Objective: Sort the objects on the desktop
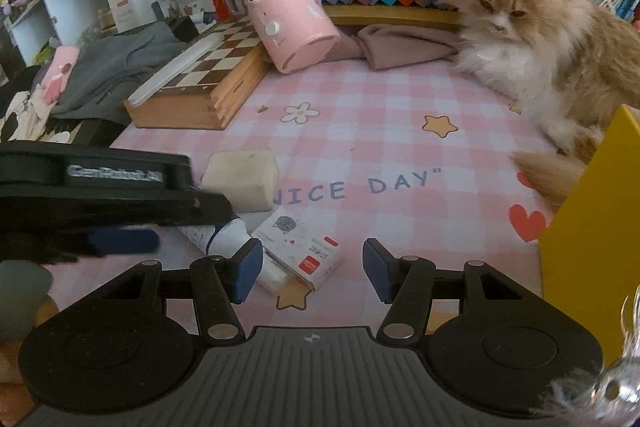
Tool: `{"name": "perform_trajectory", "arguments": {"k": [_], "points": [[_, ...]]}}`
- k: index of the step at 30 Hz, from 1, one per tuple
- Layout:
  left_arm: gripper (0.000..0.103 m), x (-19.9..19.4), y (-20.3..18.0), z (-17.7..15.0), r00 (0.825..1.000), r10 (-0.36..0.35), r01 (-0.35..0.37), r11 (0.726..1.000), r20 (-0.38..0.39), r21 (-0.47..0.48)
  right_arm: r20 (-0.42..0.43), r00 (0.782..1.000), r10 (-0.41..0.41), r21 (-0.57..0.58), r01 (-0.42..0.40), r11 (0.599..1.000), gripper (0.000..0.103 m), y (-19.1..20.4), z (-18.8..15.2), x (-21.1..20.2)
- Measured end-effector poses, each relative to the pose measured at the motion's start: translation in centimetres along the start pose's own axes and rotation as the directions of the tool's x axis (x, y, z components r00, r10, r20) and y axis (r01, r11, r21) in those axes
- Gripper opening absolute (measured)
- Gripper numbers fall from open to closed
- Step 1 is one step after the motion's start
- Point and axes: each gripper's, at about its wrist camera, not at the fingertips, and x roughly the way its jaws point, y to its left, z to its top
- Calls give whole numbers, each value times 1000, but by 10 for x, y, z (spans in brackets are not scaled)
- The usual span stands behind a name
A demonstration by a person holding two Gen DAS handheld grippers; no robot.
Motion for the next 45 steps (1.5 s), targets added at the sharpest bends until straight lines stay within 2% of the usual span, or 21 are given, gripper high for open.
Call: {"name": "perform_trajectory", "arguments": {"k": [3, 5, 11, 14, 21, 24, 25, 28, 39, 43, 45], "points": [[58, 3, -5, 1, 1000, 18, -18, 1000, 8, -4, -10, 1000, 7, -2, -7, 1000, 54, -2, 1, 5], [48, 5, -7, 1, 1000, 6, -6, 1000, 8, -9, -15, 1000, 10, 4, -10, 1000, 54, -5, 2, 8], [31, -4, 10, -1, 1000, 12, -12, 999, -10, -41, -36, 999, 28, -8, -28, 1000, 54, -7, 7, 17], [31, -16, 29, -7, 1000, 18, -19, 999, -25, -50, -54, 998, 41, -26, -43, 999, 54, -5, 7, 23], [31, -34, 45, -22, 998, 56, -55, 998, -32, 27, -50, 998, 35, -128, -41, 991, 54, 6, 6, 32], [31, -36, 44, -27, 998, 38, -36, 999, -41, 39, -46, 999, 16, -189, -24, 982, 44, 11, 4, 32], [31, -37, 42, -28, 999, 33, -31, 998, -41, 48, -42, 999, 10, -199, -18, 980, 38, 11, 3, 31], [31, -39, 37, -33, 999, 15, -11, 996, -44, 83, -39, 999, 3, -200, -11, 980, 29, 9, 0, 26], [31, -55, 37, -50, 998, -40, 46, 991, -51, 122, -57, 998, -28, -192, 17, 981, 29, 14, -36, -8], [31, -64, 41, -53, 999, -36, 41, 992, -39, 120, -44, 997, -59, -229, 48, 972, 42, 19, -36, -7], [31, -68, 45, -53, 999, -37, 41, 993, -33, 113, -39, 998, -56, -231, 45, 972, 44, 19, -35, -4]]}}
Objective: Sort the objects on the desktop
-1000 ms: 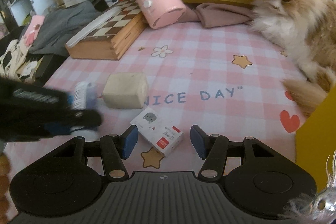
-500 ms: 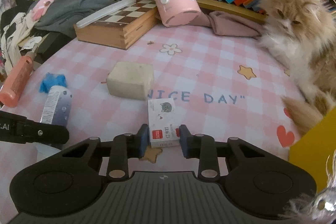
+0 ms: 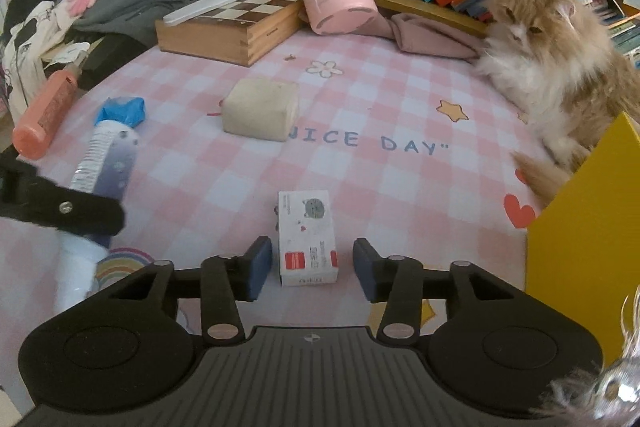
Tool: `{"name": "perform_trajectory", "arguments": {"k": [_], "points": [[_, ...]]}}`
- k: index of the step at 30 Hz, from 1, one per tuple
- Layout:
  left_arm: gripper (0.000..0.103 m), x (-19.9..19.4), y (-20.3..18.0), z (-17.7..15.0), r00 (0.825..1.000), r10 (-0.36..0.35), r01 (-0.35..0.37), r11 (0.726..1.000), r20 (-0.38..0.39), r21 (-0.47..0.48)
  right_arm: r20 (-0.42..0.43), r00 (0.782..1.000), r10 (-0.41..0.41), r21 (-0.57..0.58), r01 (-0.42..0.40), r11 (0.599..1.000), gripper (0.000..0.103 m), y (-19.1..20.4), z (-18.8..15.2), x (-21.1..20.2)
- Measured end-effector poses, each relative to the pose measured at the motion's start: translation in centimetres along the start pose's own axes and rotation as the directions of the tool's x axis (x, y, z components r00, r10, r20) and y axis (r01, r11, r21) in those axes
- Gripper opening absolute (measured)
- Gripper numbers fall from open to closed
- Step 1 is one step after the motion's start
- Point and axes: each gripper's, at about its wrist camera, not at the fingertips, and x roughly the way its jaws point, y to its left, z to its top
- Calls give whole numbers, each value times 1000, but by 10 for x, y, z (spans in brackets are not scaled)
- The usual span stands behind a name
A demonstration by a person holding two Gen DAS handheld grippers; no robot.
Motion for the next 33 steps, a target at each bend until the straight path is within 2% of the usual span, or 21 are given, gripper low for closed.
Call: {"name": "perform_trajectory", "arguments": {"k": [3, 5, 6, 7, 10, 22, 33], "points": [[31, -5, 4, -3, 1000, -8, 8, 1000, 5, -11, 1, 1000, 12, 16, -12, 1000, 42, -2, 3, 3], [31, -7, 7, -5, 1000, -14, 14, 1000, 6, -20, -2, 999, 37, 54, -37, 998, 37, -6, 4, 4], [31, -8, 8, -6, 1000, -18, 18, 1000, 6, -23, -4, 1000, 31, 51, -31, 998, 28, -6, 4, 3], [31, -8, 8, -7, 1000, -21, 21, 999, 7, -26, -10, 999, 33, 42, -32, 999, 28, -5, 5, 2], [31, -11, 10, -9, 999, -32, 33, 999, 12, -29, -21, 999, 41, 60, -40, 997, 27, -4, 3, -4], [31, -32, 11, -15, 992, -126, 126, 992, 19, 13, 87, 995, 56, 132, -67, 989, 27, 4, -19, -89], [31, -58, 6, -49, 979, -200, 202, 974, -31, 104, 126, 992, 20, 217, -48, 975, 27, 23, -52, -142]]}}
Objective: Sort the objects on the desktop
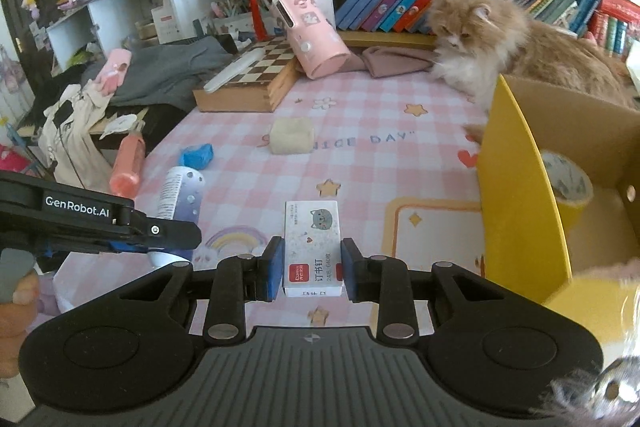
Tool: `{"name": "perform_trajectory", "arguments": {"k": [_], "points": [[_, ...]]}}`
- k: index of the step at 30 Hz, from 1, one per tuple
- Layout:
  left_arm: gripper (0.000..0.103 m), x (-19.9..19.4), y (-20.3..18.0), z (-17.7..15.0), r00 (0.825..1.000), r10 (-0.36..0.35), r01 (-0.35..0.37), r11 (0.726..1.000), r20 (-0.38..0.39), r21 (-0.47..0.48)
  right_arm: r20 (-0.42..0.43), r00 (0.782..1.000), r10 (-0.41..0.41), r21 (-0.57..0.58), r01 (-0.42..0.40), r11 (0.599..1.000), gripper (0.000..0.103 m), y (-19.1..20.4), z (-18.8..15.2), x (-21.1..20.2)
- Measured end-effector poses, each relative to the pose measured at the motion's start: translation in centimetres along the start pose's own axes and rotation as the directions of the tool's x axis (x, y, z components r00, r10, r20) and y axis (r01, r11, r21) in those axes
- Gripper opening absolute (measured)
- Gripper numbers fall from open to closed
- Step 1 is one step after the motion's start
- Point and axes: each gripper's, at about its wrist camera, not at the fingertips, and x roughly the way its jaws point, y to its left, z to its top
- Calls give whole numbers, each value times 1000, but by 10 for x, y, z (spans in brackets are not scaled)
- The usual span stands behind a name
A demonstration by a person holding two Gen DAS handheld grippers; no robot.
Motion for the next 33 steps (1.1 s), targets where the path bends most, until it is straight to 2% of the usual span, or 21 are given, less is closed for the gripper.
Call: {"name": "perform_trajectory", "arguments": {"k": [11, 18, 25, 33], "points": [[31, -26, -3, -38, 999, -26, 28, 996, -24, 79, 12, 998, -57, 54, 56, 997, 27, 18, -50, -50], [31, -28, -14, -57, 995, -65, 74, 990, -74, 124, 6, 993, -119, 116, 118, 986, 27, 20, -79, -78], [31, -22, -36, -70, 983, -118, 147, 968, -144, 205, 6, 983, -183, 179, 179, 967, 27, 18, -99, -102], [31, -10, -58, -84, 958, -166, 227, 937, -234, 265, -18, 964, -266, 252, 262, 932, 27, 13, -120, -123]]}}
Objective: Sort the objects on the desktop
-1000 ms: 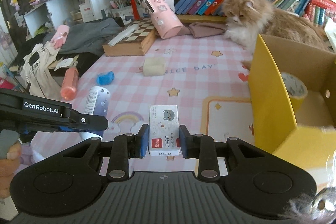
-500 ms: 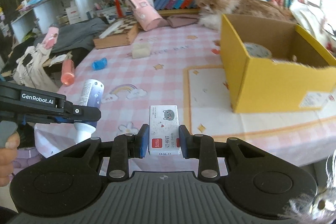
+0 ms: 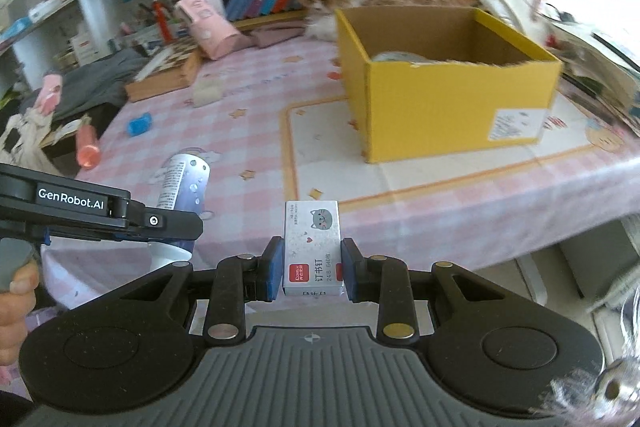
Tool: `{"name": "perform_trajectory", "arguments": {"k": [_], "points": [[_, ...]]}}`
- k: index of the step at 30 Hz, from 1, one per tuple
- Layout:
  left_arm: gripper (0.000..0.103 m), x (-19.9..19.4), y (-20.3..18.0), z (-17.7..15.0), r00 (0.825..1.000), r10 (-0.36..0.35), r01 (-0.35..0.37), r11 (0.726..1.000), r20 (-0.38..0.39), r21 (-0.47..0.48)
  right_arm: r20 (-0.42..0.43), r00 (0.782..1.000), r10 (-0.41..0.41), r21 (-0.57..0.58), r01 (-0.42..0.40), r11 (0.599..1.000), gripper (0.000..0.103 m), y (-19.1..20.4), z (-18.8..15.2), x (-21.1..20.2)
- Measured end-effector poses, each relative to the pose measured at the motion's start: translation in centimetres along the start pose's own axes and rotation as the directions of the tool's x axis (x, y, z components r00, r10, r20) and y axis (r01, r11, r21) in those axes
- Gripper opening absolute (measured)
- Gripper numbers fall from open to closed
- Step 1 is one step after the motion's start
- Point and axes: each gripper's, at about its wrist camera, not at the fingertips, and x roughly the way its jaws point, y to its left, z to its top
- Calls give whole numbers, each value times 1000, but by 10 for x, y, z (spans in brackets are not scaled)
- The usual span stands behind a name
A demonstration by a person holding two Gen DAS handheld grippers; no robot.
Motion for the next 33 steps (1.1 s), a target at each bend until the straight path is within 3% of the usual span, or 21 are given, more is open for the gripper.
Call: {"name": "perform_trajectory", "arguments": {"k": [14, 33], "points": [[31, 18, -22, -1, 994, -77, 82, 994, -79, 71, -25, 997, -69, 60, 71, 996, 27, -16, -13, -12], [31, 45, -53, 3, 985, -91, 112, 983, -148, 144, -16, 994, -112, 110, 113, 987, 27, -42, -13, -17]]}}
